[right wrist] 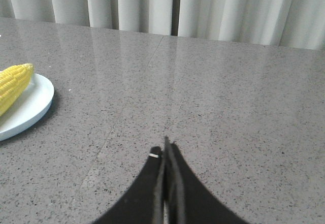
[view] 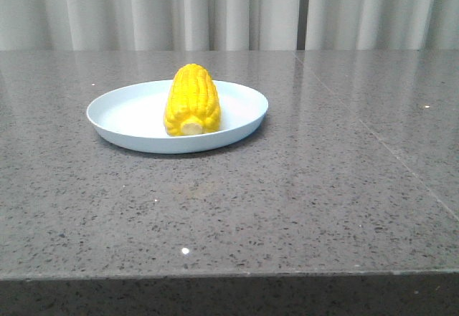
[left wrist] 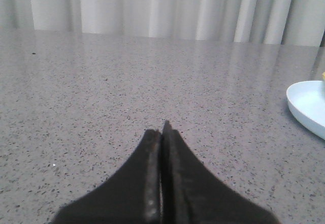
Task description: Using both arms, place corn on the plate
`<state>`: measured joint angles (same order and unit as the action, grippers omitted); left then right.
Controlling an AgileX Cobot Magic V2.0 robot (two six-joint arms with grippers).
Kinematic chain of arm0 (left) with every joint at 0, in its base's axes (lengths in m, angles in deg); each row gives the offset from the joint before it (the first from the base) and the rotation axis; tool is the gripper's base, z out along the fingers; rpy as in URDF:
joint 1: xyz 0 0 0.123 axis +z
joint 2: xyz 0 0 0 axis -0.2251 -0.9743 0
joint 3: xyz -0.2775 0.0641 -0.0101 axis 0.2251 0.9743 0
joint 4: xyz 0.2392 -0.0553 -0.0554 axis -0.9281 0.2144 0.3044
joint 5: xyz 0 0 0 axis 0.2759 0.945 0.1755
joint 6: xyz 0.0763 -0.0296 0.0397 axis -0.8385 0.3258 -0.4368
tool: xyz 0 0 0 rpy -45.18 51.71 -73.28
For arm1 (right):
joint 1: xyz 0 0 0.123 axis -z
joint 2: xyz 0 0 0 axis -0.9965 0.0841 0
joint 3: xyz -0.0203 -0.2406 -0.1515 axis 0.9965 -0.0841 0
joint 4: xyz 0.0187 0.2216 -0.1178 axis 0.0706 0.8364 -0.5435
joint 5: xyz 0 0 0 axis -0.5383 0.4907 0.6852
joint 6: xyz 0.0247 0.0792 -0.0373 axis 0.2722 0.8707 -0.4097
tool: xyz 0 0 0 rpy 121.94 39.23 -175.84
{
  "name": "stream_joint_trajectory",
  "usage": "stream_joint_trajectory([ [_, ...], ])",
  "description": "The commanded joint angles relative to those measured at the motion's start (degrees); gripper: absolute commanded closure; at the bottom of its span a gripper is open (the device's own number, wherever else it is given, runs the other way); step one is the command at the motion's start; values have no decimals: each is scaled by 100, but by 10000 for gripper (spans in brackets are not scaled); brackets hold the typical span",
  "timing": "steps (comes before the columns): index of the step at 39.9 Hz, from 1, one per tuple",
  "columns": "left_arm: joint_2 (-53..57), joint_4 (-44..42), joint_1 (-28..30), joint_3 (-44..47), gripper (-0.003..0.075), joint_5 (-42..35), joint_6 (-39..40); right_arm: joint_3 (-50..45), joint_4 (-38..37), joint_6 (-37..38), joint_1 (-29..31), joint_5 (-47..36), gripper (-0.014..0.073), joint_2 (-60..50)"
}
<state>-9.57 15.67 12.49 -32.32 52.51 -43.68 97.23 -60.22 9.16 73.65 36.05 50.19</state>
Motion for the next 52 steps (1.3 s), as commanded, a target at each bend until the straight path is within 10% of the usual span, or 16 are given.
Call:
stream_joint_trajectory([
  [1,123,56,-2,34,741,-506,4,124,-110,-48,0,-473,655,53],
  [24,123,56,-2,34,741,-506,4,-2084,1082,-822,1324,-1407,655,-1194],
  [52,123,56,-2,34,741,-506,4,-2071,1092,-823,1324,-1303,655,-1184],
])
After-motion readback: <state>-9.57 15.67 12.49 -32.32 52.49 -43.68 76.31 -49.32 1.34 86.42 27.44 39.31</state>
